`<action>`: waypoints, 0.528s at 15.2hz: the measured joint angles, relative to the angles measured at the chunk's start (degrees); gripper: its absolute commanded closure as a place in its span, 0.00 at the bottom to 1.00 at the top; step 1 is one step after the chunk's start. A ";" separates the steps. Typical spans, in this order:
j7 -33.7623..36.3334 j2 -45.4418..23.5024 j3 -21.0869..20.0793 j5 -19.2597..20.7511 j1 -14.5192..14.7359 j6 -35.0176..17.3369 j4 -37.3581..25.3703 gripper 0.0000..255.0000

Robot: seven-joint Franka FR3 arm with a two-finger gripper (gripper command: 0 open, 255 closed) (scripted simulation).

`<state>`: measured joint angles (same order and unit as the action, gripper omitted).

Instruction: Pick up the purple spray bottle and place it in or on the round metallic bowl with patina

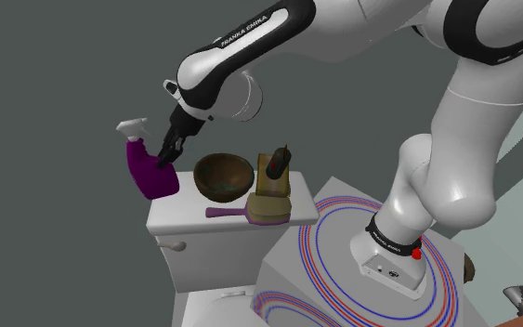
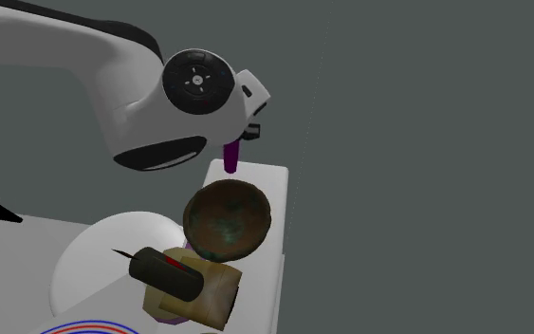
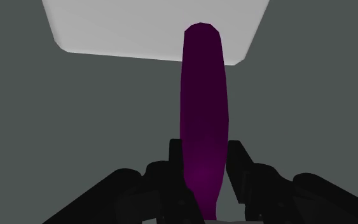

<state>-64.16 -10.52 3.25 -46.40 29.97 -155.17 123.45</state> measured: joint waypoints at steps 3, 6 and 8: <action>2.52 1.58 0.64 2.47 0.35 1.41 -0.22 1.00; 4.56 2.94 1.20 4.60 0.46 2.89 -0.60 1.00; 5.94 3.96 1.57 6.07 0.49 4.01 -0.87 1.00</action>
<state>-58.22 -6.56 4.83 -40.33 30.46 -151.16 122.58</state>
